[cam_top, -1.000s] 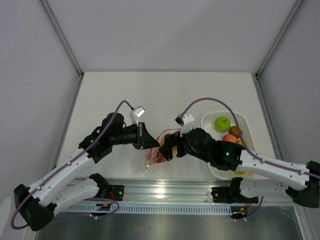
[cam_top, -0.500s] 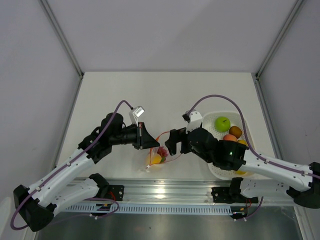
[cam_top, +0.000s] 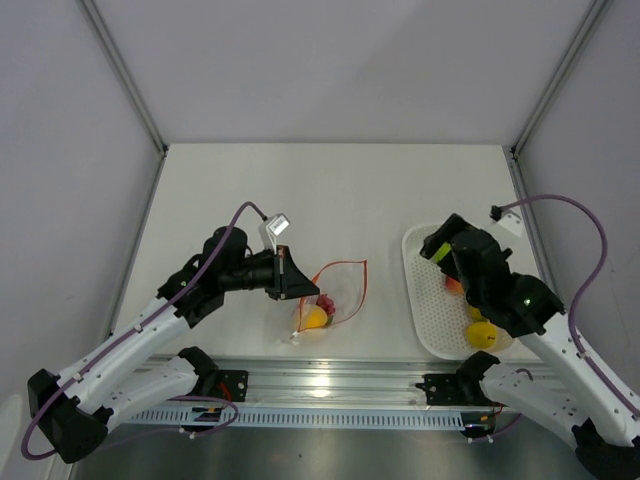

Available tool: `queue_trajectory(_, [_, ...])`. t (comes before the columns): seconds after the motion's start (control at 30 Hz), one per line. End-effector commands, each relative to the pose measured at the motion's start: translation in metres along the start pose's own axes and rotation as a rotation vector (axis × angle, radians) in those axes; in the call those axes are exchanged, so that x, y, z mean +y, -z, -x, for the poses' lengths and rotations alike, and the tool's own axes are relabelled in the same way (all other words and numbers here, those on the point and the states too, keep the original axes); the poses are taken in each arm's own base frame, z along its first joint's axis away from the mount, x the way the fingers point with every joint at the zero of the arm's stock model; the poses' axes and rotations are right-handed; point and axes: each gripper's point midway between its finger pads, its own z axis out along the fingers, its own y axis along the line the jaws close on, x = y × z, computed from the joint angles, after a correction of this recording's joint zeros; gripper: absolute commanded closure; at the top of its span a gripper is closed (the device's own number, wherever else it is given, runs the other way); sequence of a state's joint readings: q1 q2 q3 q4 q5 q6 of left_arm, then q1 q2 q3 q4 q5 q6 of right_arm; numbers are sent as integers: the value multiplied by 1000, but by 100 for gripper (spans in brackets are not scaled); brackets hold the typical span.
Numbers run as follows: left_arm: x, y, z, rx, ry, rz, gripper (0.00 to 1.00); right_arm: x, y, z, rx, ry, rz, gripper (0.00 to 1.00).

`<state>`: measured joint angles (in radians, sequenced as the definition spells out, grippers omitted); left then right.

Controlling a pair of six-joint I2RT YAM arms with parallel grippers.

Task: Place the food in the zip-top bag and seal the zipper
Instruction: Place the fake fruit in the zipper food storage bag, then pick up the fake fruit from the bin.

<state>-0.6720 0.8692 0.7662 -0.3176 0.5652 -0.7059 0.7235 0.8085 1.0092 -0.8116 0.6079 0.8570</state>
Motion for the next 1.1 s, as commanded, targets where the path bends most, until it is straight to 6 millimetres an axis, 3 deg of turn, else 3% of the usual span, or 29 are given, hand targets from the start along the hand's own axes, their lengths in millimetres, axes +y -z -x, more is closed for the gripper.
queue_trajectory(0.0, [-9,2,2,-10,-46,-45,99,-52,-1,7,-50,-92,-201,1])
queue_trajectory(0.17, [-8,2,1,-9,-45,-48,99,-105,0,6,-65,-146,-445,1])
queue_trajectory(0.37, [-5,-1,-3,1,-37,-50,99,-140,-11,-20,21,-176,-679,1])
queue_trajectory(0.63, [-7,1,-2,2,-39,-47,99,-134,-51,-32,62,-112,-628,1])
queue_trajectory(0.8, [-6,2,-3,2,-35,-41,100,-149,-76,-39,69,-117,-635,1])
queue_trajectory(1.07, [-7,2,-2,10,-41,-34,99,-159,-105,-53,107,-85,-641,2])
